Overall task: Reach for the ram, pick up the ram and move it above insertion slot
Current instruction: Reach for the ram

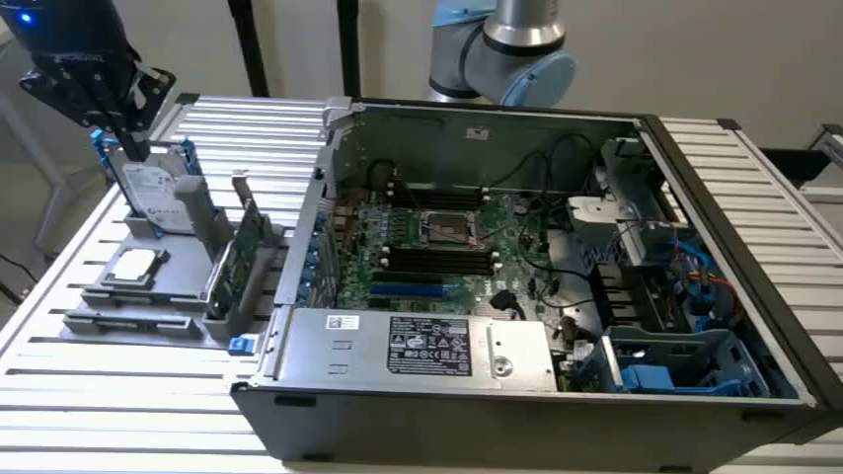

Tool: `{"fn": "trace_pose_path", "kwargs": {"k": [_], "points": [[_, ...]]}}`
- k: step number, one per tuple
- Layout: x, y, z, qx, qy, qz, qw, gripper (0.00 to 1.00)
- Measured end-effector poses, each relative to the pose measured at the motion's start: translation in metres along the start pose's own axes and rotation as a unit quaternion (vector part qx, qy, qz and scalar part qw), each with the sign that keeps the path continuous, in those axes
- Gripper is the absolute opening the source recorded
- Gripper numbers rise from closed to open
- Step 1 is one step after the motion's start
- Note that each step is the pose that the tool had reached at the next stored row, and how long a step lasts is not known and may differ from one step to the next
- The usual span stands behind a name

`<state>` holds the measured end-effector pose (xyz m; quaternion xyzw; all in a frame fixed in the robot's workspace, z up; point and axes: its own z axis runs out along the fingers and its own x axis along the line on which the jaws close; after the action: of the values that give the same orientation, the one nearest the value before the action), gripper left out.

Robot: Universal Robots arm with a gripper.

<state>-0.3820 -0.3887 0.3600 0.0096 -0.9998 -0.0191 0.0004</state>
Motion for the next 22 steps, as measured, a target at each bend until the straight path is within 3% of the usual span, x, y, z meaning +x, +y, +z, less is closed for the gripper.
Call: {"fn": "trace_pose_path", "kwargs": {"k": [15,18,22], "points": [[0.0,-0.0011,-0.0001,0.0,0.0001,0.0,1.0,0.11],[0.0,-0.0094,-0.0001,0.0,0.0,0.0,1.0,0.11],[0.001,-0.0265,-0.0005,0.0,0.0,0.0,1.0,0.11]]}}
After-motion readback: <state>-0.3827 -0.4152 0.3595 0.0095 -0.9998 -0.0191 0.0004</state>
